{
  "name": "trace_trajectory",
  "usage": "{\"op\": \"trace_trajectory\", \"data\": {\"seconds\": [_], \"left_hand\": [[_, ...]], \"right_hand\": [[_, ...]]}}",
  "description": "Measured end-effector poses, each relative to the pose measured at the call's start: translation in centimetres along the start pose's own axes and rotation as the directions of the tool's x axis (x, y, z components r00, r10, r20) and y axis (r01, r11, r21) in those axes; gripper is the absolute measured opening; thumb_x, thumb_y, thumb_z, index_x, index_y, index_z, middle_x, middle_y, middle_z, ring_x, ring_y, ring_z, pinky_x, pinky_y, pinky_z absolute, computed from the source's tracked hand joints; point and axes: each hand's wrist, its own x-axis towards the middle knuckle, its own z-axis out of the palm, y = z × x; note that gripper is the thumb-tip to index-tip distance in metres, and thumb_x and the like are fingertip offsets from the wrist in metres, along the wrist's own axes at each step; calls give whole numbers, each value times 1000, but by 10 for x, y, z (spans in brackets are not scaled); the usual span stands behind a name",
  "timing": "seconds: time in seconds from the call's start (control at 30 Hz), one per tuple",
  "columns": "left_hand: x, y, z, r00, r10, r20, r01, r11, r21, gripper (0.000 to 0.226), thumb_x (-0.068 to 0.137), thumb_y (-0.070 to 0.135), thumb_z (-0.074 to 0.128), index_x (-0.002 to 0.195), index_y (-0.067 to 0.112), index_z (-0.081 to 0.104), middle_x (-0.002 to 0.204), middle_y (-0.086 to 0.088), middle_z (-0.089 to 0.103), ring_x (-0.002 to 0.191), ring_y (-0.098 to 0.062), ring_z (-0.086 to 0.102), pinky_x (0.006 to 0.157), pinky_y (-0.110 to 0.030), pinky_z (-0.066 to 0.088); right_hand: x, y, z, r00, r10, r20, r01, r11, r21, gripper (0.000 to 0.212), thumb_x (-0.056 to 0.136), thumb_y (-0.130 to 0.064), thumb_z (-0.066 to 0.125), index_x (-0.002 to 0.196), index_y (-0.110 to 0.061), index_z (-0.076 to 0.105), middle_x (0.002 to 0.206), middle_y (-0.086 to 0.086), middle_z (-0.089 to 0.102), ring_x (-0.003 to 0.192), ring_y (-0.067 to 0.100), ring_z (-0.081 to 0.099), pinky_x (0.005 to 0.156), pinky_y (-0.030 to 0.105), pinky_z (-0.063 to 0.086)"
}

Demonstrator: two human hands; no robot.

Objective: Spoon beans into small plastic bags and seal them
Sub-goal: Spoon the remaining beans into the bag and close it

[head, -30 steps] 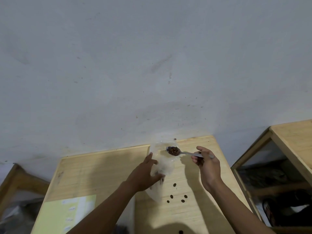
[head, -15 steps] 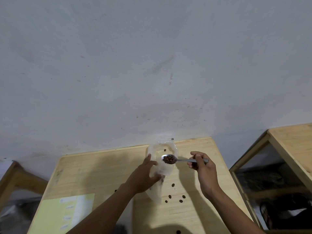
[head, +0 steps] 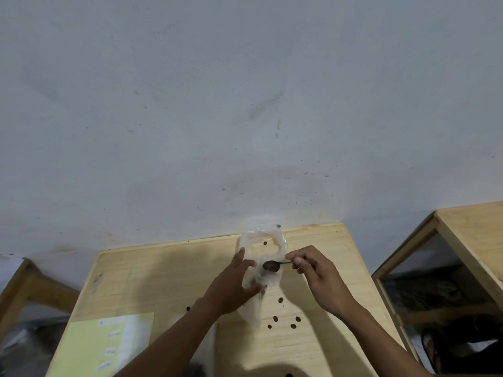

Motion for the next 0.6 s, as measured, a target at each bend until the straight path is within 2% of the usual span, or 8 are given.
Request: {"op": "trace_trajectory", "data": {"seconds": [0.07,0.13,0.2,0.27,0.4,0.43,0.53,0.6], "left_hand": [[-2,0,-1,1000,-1,-3,1,1000,-11,62,81,58,62,135,31,44,162,11,5,129,-20,49,92,-34,48],[-5,-1,-2,1000,2,-10,-2,1000,-17,61,83,56,62,135,30,43,163,11,5,129,-21,50,93,-34,47],[-7,-2,-4,1000,16,-10,-17,1000,-20,61,84,57,61,135,30,43,163,11,5,130,-21,49,93,-33,46],[-8,-1,-5,999,38,-3,-38,999,-13,61,84,58,60,135,30,42,162,12,3,130,-20,49,94,-33,46],[-9,9,-9,991,134,-12,-133,990,50,62,87,58,56,139,28,40,162,15,-3,129,-15,48,93,-27,44],[-10,11,-9,982,187,-20,-185,979,83,62,88,57,54,140,27,39,162,15,-5,134,-12,43,93,-23,42],[-15,12,-7,928,369,-46,-358,920,160,62,93,58,47,144,25,34,160,17,-14,148,-1,6,101,-19,35],[-18,6,-5,915,399,-55,-385,908,165,61,94,59,44,144,25,33,159,20,-15,147,3,-2,101,-16,33]], "right_hand": [[4,-6,-6,998,-24,-62,26,999,24,20,100,-11,49,102,-18,68,90,-2,66,80,8,62,75,17,48],[11,-5,-13,973,30,-230,1,991,134,22,102,-11,45,105,-16,65,82,2,64,71,9,59,71,18,48],[19,3,-15,909,163,-383,-58,961,271,23,103,-10,41,107,-15,63,78,6,60,69,16,59,71,26,51],[29,17,-6,837,330,-437,-146,904,403,25,102,-8,39,103,-15,63,75,7,58,68,22,58,73,34,52],[49,41,30,735,597,-323,-314,721,617,24,102,-6,37,109,-2,59,77,14,57,61,22,53,62,31,49],[54,44,37,700,654,-286,-350,663,662,23,102,-6,37,110,-1,58,77,15,56,60,22,51,59,31,48],[65,51,49,556,817,-150,-429,437,791,23,98,2,38,109,-4,58,75,18,53,53,24,43,52,34,41],[69,55,51,497,865,-65,-416,303,857,23,97,3,40,112,-4,56,73,16,50,51,23,39,48,32,40]]}}
